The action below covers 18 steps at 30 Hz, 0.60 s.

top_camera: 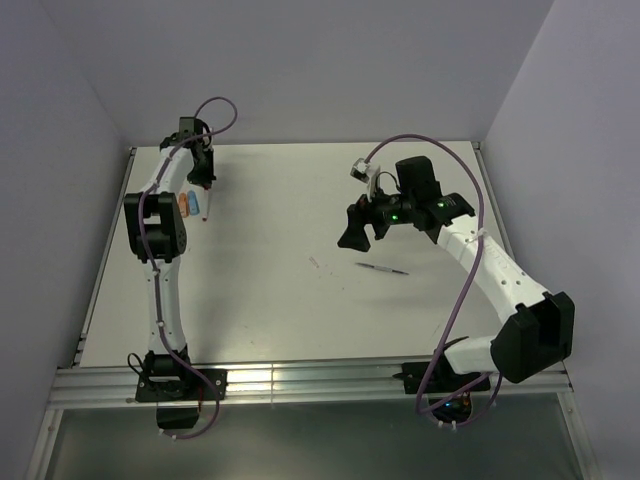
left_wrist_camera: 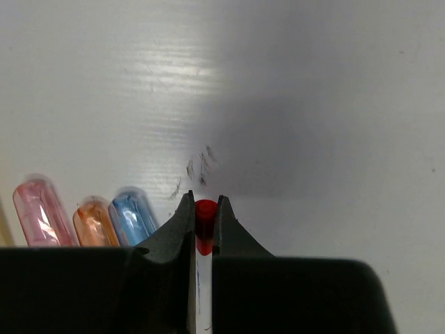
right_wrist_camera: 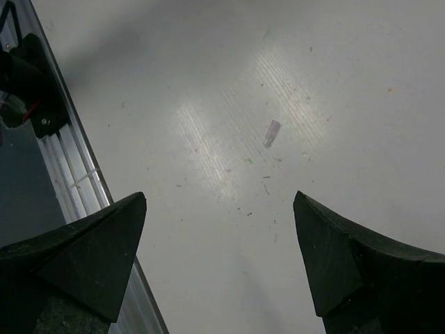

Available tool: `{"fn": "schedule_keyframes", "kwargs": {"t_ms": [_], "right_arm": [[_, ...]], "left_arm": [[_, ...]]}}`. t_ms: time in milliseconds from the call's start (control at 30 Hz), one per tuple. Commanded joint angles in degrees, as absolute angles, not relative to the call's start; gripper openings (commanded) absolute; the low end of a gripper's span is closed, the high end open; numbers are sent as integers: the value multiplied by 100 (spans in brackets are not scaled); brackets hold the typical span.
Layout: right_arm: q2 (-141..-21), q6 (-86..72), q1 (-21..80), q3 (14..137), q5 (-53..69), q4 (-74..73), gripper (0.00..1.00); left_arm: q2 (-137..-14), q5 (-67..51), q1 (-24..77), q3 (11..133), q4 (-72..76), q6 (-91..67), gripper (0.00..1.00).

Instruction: Insert the pens into the pen caps

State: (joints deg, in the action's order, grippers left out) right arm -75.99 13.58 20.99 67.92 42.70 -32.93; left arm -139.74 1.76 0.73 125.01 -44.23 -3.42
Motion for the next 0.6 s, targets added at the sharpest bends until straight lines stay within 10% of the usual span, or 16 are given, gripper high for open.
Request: {"fn": "schedule_keyframes", "kwargs": {"t_ms": [0, 567], "right_arm": [[-7611, 1441, 2048, 6987, 4298, -3305, 94], [-7682, 1450, 1995, 7058, 4342, -3401, 93]], "left_arm": [[-14317, 474, 53, 12823, -4333, -185, 0], [-14318, 853, 44, 12340, -3849, 175, 11]]}}
